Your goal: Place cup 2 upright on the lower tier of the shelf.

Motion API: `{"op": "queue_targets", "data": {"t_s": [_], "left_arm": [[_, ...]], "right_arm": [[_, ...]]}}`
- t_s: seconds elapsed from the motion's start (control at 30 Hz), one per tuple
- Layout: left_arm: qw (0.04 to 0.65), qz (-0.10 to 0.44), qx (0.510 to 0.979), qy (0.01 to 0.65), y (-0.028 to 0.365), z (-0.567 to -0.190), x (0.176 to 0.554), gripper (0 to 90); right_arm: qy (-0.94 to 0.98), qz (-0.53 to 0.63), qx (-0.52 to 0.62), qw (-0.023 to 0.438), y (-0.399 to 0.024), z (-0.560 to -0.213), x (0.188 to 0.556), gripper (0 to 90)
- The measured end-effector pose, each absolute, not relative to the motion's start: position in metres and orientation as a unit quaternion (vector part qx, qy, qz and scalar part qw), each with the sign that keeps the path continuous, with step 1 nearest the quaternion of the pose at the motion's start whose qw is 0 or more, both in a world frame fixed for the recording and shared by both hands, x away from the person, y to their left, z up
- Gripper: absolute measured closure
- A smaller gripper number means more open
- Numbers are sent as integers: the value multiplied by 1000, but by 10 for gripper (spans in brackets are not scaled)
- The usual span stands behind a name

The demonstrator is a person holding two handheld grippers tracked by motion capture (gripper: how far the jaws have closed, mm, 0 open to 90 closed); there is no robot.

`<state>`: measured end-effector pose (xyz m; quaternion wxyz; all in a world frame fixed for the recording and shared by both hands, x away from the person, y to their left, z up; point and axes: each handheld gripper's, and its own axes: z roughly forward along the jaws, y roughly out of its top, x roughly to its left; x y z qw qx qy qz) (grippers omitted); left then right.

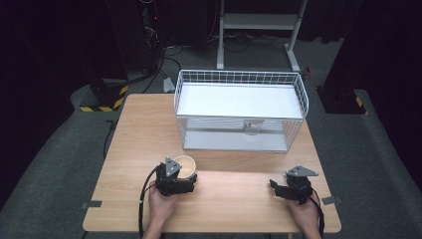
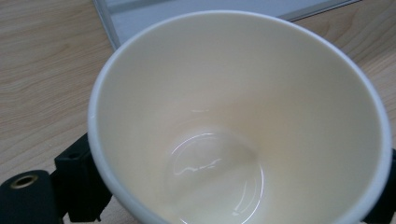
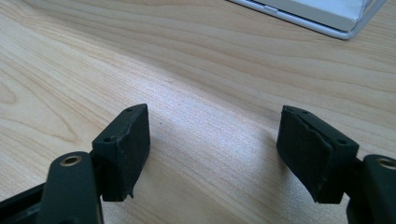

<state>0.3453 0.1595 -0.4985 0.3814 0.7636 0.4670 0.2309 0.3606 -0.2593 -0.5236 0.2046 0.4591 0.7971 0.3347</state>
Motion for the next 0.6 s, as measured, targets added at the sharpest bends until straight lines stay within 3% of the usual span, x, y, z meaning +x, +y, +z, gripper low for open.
{"op": "queue_targets", "data": {"t_s": [0.6], "left_arm": [[384, 231, 770, 454, 143, -482, 353, 87]], "right_arm": [[797, 334, 460, 204, -259, -524, 360, 258]]}}
